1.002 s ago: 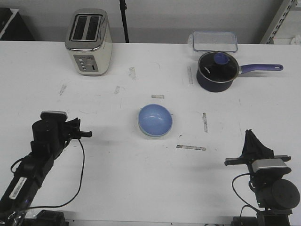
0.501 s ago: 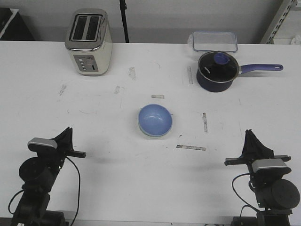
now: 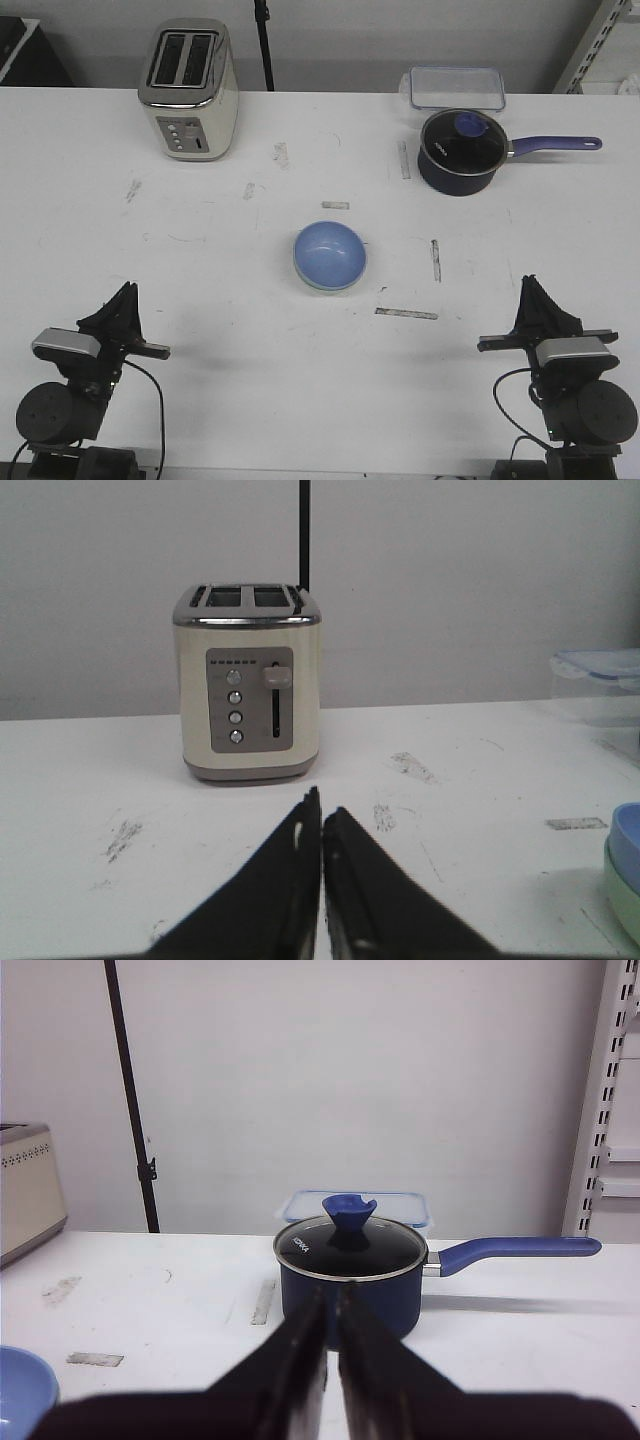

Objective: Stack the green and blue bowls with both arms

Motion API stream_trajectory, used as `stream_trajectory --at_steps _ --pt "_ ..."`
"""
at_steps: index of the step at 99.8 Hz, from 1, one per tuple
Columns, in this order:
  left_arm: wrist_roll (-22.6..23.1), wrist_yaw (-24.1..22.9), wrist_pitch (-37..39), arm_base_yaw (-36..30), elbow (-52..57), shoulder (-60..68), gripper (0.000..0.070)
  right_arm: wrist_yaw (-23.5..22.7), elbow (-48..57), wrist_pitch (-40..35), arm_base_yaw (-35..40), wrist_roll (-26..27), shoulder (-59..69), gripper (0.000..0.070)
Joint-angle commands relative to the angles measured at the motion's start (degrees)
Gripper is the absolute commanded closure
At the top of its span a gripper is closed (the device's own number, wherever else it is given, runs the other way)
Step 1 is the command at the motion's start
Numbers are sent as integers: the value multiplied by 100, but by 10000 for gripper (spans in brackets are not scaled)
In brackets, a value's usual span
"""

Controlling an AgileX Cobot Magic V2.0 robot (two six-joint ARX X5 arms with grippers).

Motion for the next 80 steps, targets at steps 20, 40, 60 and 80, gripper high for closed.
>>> stream_trajectory --at_steps 20,40,60,80 --pt "74 -44 35 -2 42 -256 698 7 17 72 0 81 -4 690" --pt "74 -337 81 179 -111 -404 698 9 17 74 0 81 -4 690" --pt "74 -278 92 369 -402 -448 698 7 17 74 0 81 -4 690" --pt "74 -282 310 369 -942 -693 698 9 17 74 0 81 -4 690"
